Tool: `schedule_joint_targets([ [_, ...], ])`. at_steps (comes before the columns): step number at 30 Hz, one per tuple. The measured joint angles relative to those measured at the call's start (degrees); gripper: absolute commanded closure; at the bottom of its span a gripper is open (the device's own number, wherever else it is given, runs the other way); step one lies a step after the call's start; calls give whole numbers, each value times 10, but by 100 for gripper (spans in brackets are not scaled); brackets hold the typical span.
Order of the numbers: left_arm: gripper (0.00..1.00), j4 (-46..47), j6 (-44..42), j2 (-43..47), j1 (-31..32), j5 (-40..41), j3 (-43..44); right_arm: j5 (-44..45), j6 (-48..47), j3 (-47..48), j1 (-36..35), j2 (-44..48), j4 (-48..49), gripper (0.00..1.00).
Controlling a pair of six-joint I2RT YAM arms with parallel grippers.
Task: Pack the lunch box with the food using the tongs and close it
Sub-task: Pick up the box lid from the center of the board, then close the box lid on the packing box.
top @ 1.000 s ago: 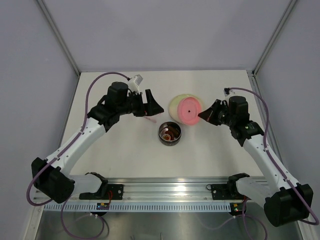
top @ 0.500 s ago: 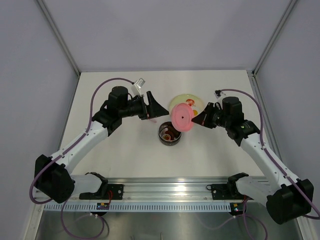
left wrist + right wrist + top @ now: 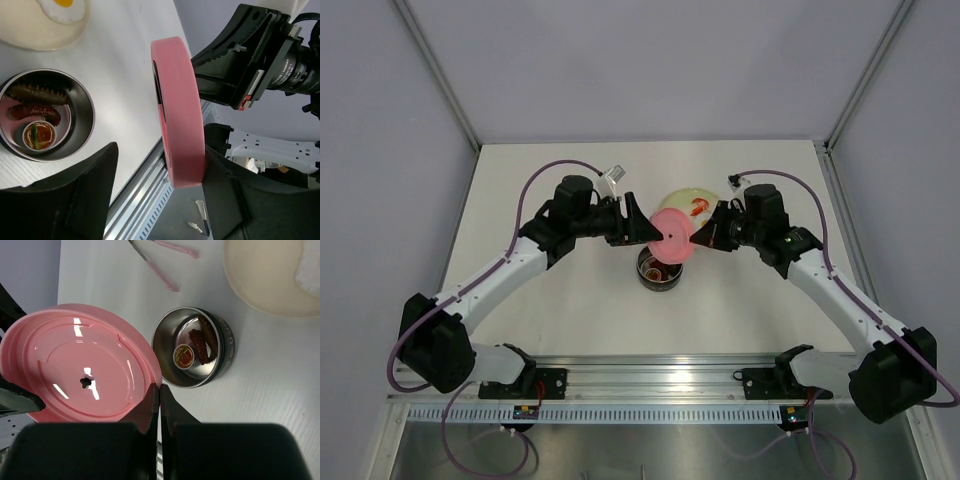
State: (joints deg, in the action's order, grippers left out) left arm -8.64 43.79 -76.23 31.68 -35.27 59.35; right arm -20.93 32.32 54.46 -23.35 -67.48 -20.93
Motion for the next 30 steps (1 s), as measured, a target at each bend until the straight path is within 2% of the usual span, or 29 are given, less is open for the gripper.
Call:
schedule_joint_targets([
  [1, 45, -7, -3, -5, 3, 2, 3, 3, -2, 2, -2, -4, 0, 100],
  [2, 56, -9, -5, -8, 4, 4, 5, 6, -5, 4, -3, -10, 0, 100],
  [5, 75, -12, -8, -10, 7, 8, 7, 9, -9, 5, -4, -21, -1, 100],
  [6, 87, -12, -9, -11, 9, 10, 7, 10, -10, 5, -5, -25, -1, 100],
  [8, 95, -19, -13, -11, 9, 15, 10, 10, -11, 5, -7, -30, -2, 100],
  [9, 95, -22, -16, -12, 9, 16, 11, 10, -10, 5, -7, -31, -1, 100],
  [11, 97, -25, -20, -12, 9, 18, 12, 10, -10, 6, -8, -35, 0, 89],
  [13, 100, -38, -27, -12, 9, 23, 18, 8, -5, 7, -9, -39, 2, 68],
  [14, 100, -49, -33, -11, 9, 28, 24, 9, -4, 7, -9, -41, 2, 47],
  [18, 100, -112, -75, -7, 9, 77, 60, 23, -2, 13, -9, -49, -1, 25],
  [22, 100, -192, -138, 17, 9, 166, 101, 82, -13, 38, -9, -43, -26, 18],
  [25, 100, -248, -196, 35, 21, 264, 131, 147, -20, 42, -5, -12, -42, 17],
  [30, 100, -317, -281, 21, 113, 449, 180, 212, -24, 42, 53, 51, -70, 16],
])
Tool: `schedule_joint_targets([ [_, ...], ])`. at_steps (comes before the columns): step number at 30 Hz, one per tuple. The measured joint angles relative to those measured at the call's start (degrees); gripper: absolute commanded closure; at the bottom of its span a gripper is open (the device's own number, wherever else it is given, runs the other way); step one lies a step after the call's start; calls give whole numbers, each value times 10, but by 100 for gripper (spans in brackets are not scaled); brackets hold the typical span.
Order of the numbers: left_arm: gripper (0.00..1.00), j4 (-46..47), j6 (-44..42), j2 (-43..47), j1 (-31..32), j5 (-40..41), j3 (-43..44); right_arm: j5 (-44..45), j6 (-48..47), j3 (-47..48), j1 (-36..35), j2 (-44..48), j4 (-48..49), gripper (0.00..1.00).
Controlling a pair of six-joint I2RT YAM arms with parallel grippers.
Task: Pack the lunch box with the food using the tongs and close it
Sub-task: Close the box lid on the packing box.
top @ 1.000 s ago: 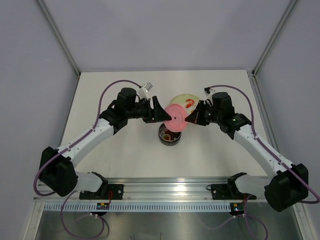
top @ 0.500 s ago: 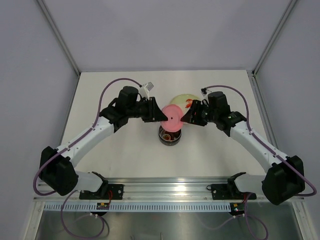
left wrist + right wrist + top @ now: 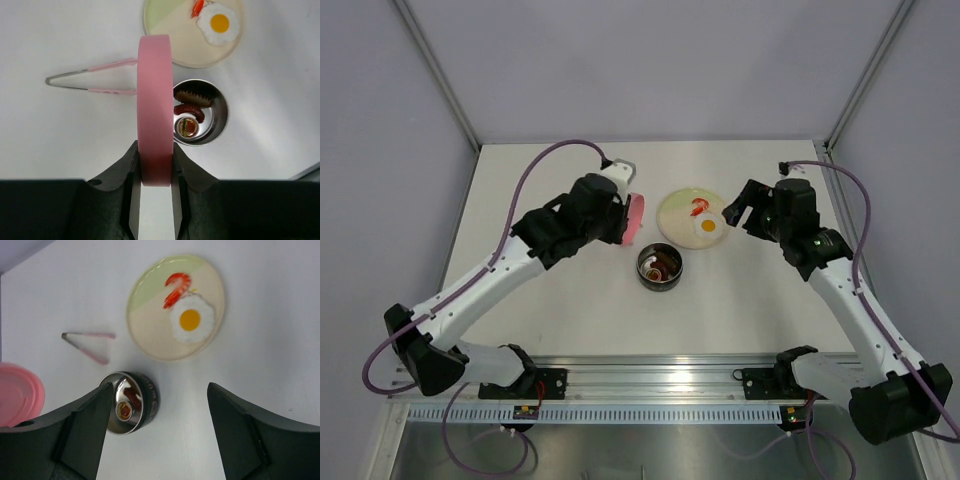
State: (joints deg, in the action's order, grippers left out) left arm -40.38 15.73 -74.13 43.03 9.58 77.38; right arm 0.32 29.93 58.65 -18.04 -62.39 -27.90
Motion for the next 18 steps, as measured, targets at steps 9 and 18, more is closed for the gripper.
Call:
schedule_joint_targets([
  [9, 100, -61, -88, -169, 183, 259, 80, 23, 1, -37, 113, 48, -50, 16],
  [18, 100, -73, -106, -248, 225, 384, 80, 22, 1, -38, 116, 55, -55, 16],
])
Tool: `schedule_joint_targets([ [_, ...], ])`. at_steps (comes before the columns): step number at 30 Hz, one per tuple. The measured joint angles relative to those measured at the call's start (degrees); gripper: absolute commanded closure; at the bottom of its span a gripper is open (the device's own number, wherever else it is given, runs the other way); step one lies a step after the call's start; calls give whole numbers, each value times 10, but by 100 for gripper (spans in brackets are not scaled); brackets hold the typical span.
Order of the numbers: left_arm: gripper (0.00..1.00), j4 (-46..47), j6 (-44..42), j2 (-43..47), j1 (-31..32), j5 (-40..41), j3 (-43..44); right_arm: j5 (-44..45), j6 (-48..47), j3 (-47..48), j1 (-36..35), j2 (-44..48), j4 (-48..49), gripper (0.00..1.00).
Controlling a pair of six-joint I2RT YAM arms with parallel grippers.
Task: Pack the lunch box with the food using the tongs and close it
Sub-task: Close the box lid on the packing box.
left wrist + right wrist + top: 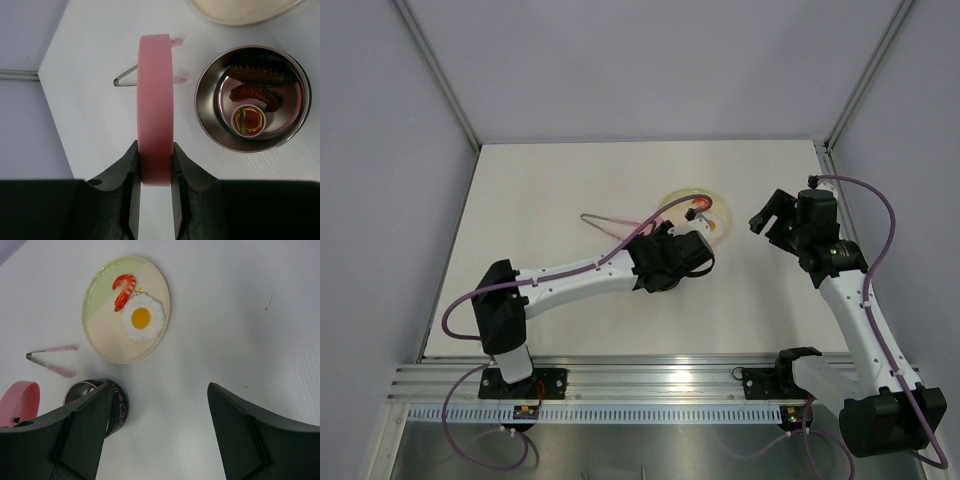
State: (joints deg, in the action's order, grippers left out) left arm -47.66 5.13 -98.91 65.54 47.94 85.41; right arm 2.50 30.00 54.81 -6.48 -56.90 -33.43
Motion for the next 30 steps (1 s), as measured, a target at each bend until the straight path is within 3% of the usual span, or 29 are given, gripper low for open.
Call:
schedule_joint_targets([
  [13, 100, 45, 7, -90, 33, 38, -2, -1, 2, -9, 0, -8, 3, 16],
  [24, 100, 59, 16, -99, 40, 30, -11, -2, 4, -21, 1, -15, 8, 16],
  [28, 87, 58, 20, -102, 43, 29, -20, -4, 5, -21, 1, -21, 14, 16],
  [30, 73, 58, 23, -103, 44, 28, -20, -5, 5, -21, 1, -24, 17, 16],
])
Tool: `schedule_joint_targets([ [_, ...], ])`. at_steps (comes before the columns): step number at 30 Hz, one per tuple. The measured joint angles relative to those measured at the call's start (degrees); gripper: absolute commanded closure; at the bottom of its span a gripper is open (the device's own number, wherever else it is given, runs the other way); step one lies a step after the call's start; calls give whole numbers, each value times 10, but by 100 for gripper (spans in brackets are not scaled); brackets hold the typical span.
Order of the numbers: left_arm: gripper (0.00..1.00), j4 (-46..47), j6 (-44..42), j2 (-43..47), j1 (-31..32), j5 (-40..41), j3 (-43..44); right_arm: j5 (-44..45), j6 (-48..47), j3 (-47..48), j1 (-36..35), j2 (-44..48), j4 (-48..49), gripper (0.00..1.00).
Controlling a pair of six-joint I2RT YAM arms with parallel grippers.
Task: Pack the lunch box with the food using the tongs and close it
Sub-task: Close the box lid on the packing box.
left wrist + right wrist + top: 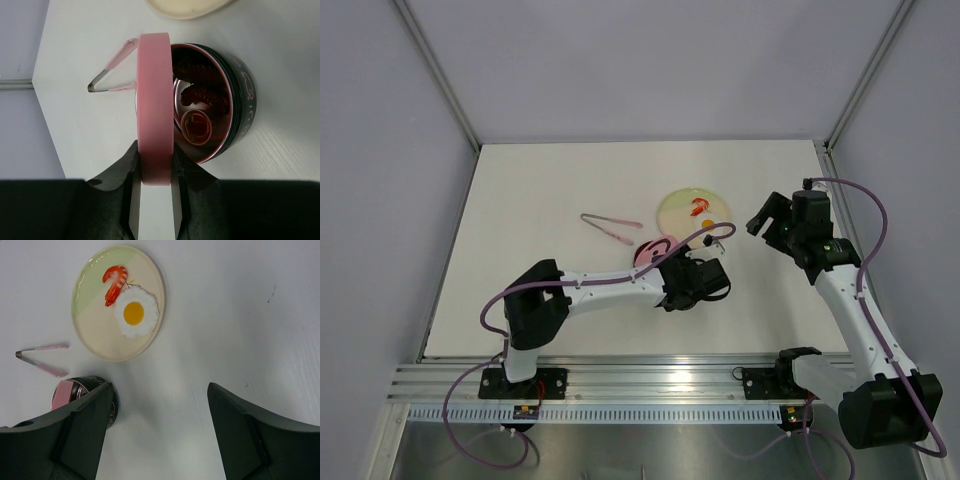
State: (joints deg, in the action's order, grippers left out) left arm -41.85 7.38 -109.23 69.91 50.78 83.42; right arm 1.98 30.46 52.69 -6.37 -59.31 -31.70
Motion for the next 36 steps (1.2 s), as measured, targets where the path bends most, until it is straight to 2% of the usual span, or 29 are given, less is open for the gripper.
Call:
schedule_joint_targets([
  [4, 52, -2, 6, -1, 1, -9, 0, 0, 0, 0, 0, -4, 5, 16],
  [5, 43, -3, 9, -3, 1, -14, 0, 0, 0, 0, 0, -5, 6, 16],
  [8, 33, -6, 17, -10, 0, -29, 0, 0, 0, 0, 0, -8, 6, 16],
  [9, 27, -7, 17, -12, 0, -33, 0, 0, 0, 0, 0, -9, 6, 16],
  [20, 5, -20, 28, -15, 0, -68, 0, -9, -2, -3, 0, -21, 11, 15],
  [24, 4, -23, 36, -15, -5, -86, 0, -43, -7, -3, 1, -45, 19, 15],
  [28, 3, -28, 43, -10, -23, -106, 2, -97, -18, -3, 1, -99, 27, 26],
  [31, 3, -30, 45, 6, -38, -125, 2, -139, -24, -3, 1, -147, 30, 55],
  [32, 3, -30, 46, 14, -42, -132, 2, -151, -27, -5, -1, -157, 31, 73],
  [35, 3, -31, 51, 41, -59, -152, 2, -166, -33, -7, -11, -169, 31, 93],
  [36, 3, -30, 52, 47, -62, -157, 2, -168, -35, -6, -20, -174, 33, 94],
])
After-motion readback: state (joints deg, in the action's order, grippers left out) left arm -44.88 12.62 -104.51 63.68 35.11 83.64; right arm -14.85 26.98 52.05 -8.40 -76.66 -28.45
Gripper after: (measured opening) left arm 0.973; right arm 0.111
